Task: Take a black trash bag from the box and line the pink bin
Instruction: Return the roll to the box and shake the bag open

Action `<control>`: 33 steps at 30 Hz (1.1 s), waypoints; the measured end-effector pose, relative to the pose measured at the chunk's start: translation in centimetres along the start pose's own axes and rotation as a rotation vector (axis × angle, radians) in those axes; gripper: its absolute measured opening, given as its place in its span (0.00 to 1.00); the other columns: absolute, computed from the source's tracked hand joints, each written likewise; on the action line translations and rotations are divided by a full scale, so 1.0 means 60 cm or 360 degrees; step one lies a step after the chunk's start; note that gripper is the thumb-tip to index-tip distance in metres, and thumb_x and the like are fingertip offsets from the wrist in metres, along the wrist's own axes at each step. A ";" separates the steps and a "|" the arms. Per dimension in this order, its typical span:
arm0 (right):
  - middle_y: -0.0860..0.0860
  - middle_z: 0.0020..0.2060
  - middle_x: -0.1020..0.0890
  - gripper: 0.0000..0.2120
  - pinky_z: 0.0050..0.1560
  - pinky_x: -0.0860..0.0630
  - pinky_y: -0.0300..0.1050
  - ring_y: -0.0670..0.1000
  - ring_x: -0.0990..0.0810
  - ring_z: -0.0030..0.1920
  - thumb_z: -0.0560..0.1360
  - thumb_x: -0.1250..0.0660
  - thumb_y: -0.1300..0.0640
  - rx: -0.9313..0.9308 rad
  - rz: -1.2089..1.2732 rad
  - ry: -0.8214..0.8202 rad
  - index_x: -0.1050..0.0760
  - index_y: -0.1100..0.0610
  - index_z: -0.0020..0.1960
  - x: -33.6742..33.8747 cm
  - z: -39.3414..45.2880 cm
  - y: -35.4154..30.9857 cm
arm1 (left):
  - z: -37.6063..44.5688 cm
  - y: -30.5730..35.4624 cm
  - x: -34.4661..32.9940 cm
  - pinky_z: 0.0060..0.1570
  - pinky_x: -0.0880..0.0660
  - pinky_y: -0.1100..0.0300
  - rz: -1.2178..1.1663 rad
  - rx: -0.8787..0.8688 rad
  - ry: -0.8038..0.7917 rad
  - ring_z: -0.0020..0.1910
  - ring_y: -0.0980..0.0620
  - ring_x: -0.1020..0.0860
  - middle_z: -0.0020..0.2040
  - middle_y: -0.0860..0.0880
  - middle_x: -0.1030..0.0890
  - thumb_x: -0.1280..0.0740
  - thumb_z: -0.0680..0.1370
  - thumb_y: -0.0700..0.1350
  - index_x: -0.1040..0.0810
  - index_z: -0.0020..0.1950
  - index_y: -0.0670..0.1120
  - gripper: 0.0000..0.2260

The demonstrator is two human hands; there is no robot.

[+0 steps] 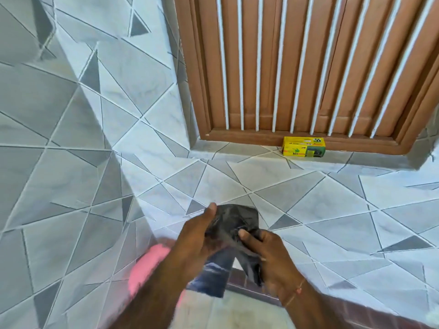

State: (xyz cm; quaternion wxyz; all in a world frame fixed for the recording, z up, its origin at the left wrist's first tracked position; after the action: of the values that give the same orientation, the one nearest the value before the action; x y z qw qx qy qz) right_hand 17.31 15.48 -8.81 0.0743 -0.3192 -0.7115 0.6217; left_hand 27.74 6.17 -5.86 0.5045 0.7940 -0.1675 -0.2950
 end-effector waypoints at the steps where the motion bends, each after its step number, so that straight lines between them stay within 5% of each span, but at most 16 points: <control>1: 0.58 0.37 0.14 0.06 0.35 0.21 0.42 0.54 0.16 0.37 0.74 0.31 0.63 0.0009 0.0101 0.0002 0.17 0.63 0.42 -0.007 -0.003 0.002 | -0.013 -0.018 0.006 0.50 0.22 0.49 -0.0010 0.0105 -0.0081 0.45 0.43 0.17 0.49 0.41 0.15 0.33 0.76 0.52 0.18 0.55 0.41 0.16; 4: 0.57 0.32 0.14 0.14 0.30 0.21 0.39 0.54 0.16 0.33 0.76 0.40 0.72 -0.0059 0.0235 0.0111 0.18 0.64 0.40 -0.031 -0.019 0.016 | -0.054 -0.053 0.040 0.37 0.20 0.57 0.0073 0.0239 -0.0232 0.38 0.45 0.18 0.45 0.39 0.17 0.28 0.73 0.38 0.21 0.56 0.39 0.13; 7: 0.67 0.45 0.15 0.11 0.32 0.19 0.42 0.57 0.15 0.34 0.77 0.39 0.68 -0.0088 0.0243 0.0166 0.18 0.68 0.50 -0.084 -0.024 0.040 | -0.083 -0.047 0.112 0.27 0.24 0.62 0.0153 0.0217 -0.0035 0.28 0.49 0.22 0.36 0.41 0.18 0.31 0.73 0.31 0.22 0.57 0.39 0.13; 10: 0.54 0.36 0.13 0.09 0.29 0.23 0.37 0.50 0.16 0.33 0.78 0.36 0.62 0.0047 -0.0105 0.0202 0.16 0.61 0.47 -0.140 -0.035 0.044 | -0.101 -0.013 0.206 0.36 0.23 0.57 0.0461 -0.0010 0.0346 0.34 0.46 0.19 0.40 0.41 0.16 0.31 0.75 0.35 0.24 0.57 0.46 0.13; 12: 0.53 0.37 0.13 0.08 0.31 0.23 0.36 0.48 0.17 0.35 0.77 0.34 0.60 0.0132 -0.0248 0.0215 0.16 0.60 0.47 -0.187 -0.036 0.051 | -0.134 0.034 0.262 0.40 0.23 0.63 0.0744 -0.0380 0.0579 0.41 0.47 0.18 0.43 0.49 0.17 0.30 0.75 0.42 0.23 0.55 0.51 0.10; 14: 0.53 0.39 0.13 0.06 0.37 0.22 0.41 0.50 0.16 0.38 0.75 0.31 0.60 0.0166 -0.0311 0.0305 0.16 0.60 0.47 -0.221 -0.033 0.066 | -0.176 0.071 0.264 0.46 0.26 0.70 0.1000 -0.0773 0.0437 0.51 0.54 0.22 0.53 0.57 0.21 0.28 0.72 0.50 0.26 0.58 0.58 0.16; 17: 0.53 0.36 0.13 0.06 0.41 0.18 0.48 0.53 0.15 0.37 0.71 0.27 0.57 0.0203 -0.0418 0.0460 0.16 0.59 0.43 -0.311 -0.040 0.095 | -0.222 0.088 0.291 0.65 0.38 0.66 0.1682 -0.1176 0.0092 0.68 0.62 0.36 0.69 0.64 0.35 0.29 0.66 0.61 0.36 0.69 0.63 0.33; 20: 0.57 0.34 0.14 0.10 0.33 0.18 0.47 0.55 0.15 0.33 0.70 0.25 0.56 0.0183 -0.0321 0.0489 0.17 0.64 0.42 -0.379 -0.051 0.112 | -0.242 0.115 0.327 0.60 0.32 0.55 0.2137 -0.1563 0.0216 0.64 0.56 0.32 0.66 0.60 0.28 0.31 0.66 0.56 0.29 0.60 0.61 0.23; 24: 0.60 0.35 0.15 0.17 0.37 0.18 0.49 0.59 0.16 0.36 0.71 0.27 0.49 0.0145 -0.0154 0.0509 0.19 0.65 0.40 -0.414 -0.057 0.121 | -0.242 0.130 0.391 0.47 0.32 0.58 0.2044 -0.1529 0.0356 0.46 0.52 0.25 0.44 0.59 0.21 0.28 0.64 0.48 0.28 0.44 0.56 0.13; 29: 0.70 0.50 0.18 0.15 0.53 0.23 0.66 0.67 0.18 0.50 0.75 0.31 0.58 -0.0095 0.0233 0.0342 0.22 0.70 0.53 -0.435 -0.049 0.130 | -0.240 0.132 0.405 0.32 0.27 0.54 0.2260 -0.1356 0.0424 0.37 0.49 0.25 0.35 0.53 0.24 0.29 0.57 0.48 0.29 0.35 0.51 0.11; 31: 0.68 0.46 0.18 0.15 0.48 0.22 0.57 0.62 0.19 0.43 0.69 0.30 0.63 -0.0141 0.0237 0.0124 0.22 0.71 0.51 -0.457 -0.050 0.119 | -0.235 0.138 0.409 0.34 0.31 0.54 0.2105 -0.1266 0.0424 0.36 0.48 0.28 0.34 0.51 0.26 0.32 0.62 0.44 0.34 0.33 0.50 0.10; 33: 0.62 0.35 0.18 0.08 0.31 0.22 0.44 0.53 0.19 0.31 0.71 0.33 0.69 -0.0168 0.0201 -0.0051 0.22 0.69 0.50 -0.472 -0.051 0.111 | -0.225 0.139 0.421 0.36 0.37 0.57 0.1845 -0.1048 0.0438 0.37 0.50 0.32 0.34 0.52 0.31 0.35 0.69 0.44 0.39 0.33 0.50 0.13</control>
State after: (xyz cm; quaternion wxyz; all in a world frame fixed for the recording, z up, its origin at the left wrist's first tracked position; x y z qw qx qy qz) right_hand 43.49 2.74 -6.11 0.0066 -0.3567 -0.7229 0.5917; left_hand 56.05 -2.21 -1.66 0.8132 0.4113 -0.4015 0.0911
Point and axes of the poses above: each hand's wrist, its own z-axis towards the middle knuckle, its own x-axis out of the back of the hand, y = z × x, the point moved 9 cm from there along z, towards the middle knuckle
